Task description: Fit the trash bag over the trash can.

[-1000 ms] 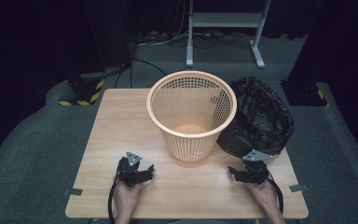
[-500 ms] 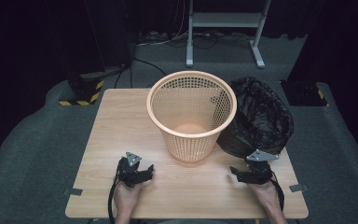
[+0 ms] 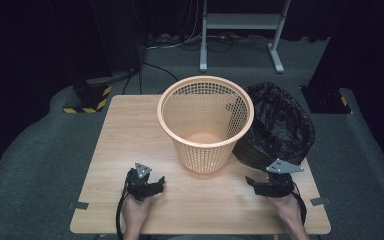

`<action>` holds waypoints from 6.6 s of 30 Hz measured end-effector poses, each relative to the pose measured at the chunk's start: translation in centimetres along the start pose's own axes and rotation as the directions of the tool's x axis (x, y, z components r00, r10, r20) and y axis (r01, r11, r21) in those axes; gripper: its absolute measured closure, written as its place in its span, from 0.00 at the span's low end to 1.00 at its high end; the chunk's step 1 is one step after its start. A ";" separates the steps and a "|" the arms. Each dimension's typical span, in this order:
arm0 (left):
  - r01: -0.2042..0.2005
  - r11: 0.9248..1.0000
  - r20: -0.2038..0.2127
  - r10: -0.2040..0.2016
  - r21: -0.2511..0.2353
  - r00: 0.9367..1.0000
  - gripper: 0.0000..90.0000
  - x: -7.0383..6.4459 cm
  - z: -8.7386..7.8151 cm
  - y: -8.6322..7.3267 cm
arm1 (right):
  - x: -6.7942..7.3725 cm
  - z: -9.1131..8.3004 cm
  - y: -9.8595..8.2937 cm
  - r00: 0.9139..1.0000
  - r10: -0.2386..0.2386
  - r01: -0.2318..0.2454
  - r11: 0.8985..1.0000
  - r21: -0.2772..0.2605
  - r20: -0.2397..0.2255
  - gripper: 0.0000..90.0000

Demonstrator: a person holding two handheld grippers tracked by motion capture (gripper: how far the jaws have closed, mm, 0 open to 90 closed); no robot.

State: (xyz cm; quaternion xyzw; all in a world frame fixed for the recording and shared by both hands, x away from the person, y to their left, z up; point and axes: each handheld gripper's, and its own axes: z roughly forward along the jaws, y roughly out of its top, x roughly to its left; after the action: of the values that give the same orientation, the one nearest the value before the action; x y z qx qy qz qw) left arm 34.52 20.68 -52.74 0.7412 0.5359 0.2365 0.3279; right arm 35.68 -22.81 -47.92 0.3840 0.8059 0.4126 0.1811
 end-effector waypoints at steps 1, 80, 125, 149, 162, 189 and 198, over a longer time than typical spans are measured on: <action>0.000 1.000 0.000 0.000 0.000 1.000 0.23 0.0 0.0 0.0 | 0.0 -0.1 0.1 1.000 0.003 -0.003 1.000 -0.003 -0.001 0.30; 0.006 1.000 -0.001 -0.006 -0.003 1.000 0.24 0.0 0.0 0.0 | -4.6 -5.8 7.8 0.997 0.048 -0.036 0.984 -0.175 0.065 0.39; 0.006 1.000 -0.002 -0.006 -0.004 1.000 0.24 0.0 0.0 0.0 | -9.5 -3.4 10.7 0.985 0.091 -0.079 0.993 -0.088 0.144 0.31; 0.006 1.000 -0.004 -0.006 -0.003 1.000 0.25 0.0 0.0 0.0 | -12.2 -0.4 11.6 0.975 0.114 -0.117 0.993 0.002 0.192 0.26; 0.006 1.000 -0.004 -0.006 -0.004 1.000 0.25 0.0 0.0 0.0 | -13.4 1.5 11.3 0.969 0.128 -0.145 0.987 0.070 0.212 0.24; 0.007 1.000 -0.005 -0.007 -0.005 1.000 0.26 0.0 0.0 0.0 | -14.3 5.9 10.4 0.972 0.141 -0.179 0.962 0.207 0.187 0.22; 0.006 1.000 -0.006 -0.006 -0.004 1.000 0.26 0.0 0.0 0.0 | -14.5 7.1 9.7 0.971 0.137 -0.187 0.945 0.269 0.194 0.22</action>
State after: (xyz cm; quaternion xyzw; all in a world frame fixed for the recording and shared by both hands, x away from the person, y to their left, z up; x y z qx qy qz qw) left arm 34.49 20.72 -52.73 0.7381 0.5387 0.2386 0.3287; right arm 53.86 -26.68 -44.70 0.5055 0.8039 0.2706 0.1584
